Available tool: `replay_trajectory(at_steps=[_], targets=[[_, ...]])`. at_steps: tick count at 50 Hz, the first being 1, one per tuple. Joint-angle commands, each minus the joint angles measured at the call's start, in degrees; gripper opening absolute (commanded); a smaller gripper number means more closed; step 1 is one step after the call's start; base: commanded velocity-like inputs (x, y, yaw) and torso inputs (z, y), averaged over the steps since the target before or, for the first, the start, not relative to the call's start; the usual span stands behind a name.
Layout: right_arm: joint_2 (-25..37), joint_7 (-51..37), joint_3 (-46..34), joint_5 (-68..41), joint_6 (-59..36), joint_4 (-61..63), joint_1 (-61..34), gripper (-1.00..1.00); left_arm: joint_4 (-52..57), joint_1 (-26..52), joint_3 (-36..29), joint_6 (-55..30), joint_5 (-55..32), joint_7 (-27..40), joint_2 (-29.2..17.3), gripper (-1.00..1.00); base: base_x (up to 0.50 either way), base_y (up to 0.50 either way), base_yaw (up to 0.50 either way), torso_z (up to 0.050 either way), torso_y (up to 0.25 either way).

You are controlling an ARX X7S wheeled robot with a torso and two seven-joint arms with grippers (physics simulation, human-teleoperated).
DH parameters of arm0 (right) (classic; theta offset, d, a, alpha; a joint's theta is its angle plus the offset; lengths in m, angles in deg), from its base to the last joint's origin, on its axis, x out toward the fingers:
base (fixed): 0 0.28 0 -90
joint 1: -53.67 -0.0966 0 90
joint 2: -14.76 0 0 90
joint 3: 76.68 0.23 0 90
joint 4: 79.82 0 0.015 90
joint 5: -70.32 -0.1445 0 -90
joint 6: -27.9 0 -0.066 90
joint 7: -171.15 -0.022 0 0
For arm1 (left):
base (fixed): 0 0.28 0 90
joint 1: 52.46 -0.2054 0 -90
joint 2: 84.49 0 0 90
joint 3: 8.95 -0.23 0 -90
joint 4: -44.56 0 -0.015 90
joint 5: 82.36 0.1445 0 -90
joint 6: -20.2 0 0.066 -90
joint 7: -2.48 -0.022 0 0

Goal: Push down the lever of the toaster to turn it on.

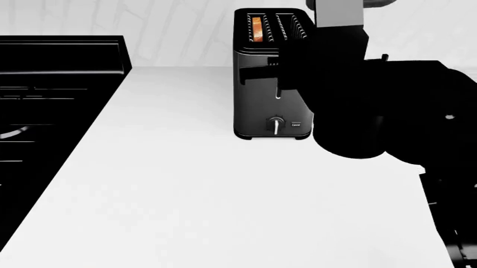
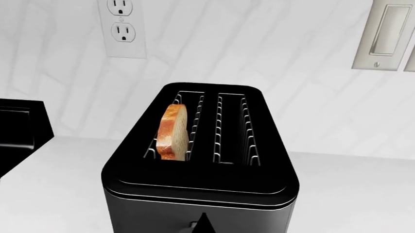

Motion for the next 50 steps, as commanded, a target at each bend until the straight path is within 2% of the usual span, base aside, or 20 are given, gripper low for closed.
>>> replay_trajectory(at_steps=[1, 50], targets=[[-0.8, 2.1, -1.0, 2.9, 1.2, -1.9, 0.8, -1.0, 0.0, -0.1, -0.2, 0.2, 0.2, 0.2, -0.2, 1.0, 0.0, 0.0, 0.0, 0.0, 0.0], [-1.7, 5.2, -3.0, 6.9, 3.3, -4.4, 1.9, -1.0, -0.3, -0.6, -0.9, 1.3, 0.6, 0.8, -0.6, 1.0, 0.0, 0.0, 0.0, 0.0, 0.0]])
